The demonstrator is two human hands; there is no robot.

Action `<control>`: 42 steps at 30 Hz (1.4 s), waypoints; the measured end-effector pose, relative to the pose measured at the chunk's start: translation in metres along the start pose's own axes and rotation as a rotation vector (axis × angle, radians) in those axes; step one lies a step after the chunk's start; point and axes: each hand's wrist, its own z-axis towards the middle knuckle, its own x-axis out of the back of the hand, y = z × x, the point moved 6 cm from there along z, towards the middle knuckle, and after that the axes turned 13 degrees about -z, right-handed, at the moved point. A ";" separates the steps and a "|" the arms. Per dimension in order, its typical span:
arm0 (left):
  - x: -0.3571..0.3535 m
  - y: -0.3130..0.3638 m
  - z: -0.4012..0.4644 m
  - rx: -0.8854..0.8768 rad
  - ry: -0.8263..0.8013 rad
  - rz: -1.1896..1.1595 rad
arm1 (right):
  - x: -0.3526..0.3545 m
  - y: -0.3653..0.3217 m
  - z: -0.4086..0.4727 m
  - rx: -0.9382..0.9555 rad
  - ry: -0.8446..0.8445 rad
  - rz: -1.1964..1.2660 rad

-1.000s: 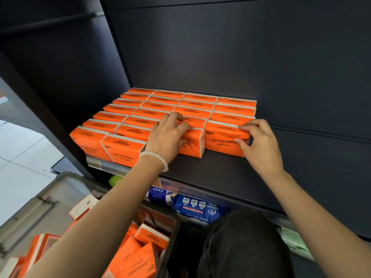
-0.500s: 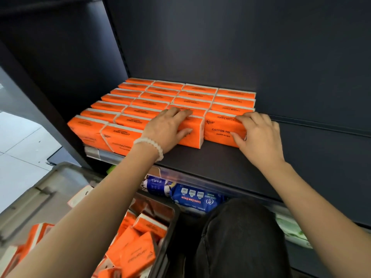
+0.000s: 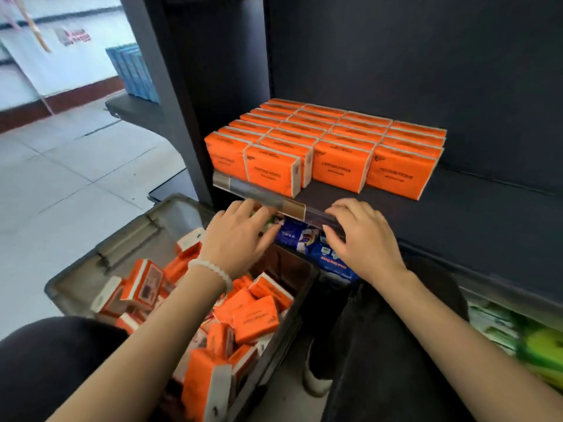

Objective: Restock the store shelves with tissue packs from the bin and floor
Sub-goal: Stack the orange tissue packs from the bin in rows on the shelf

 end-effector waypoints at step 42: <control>-0.179 -0.346 -0.072 0.704 -0.140 -0.108 | -0.331 -0.246 0.077 0.035 -0.488 0.193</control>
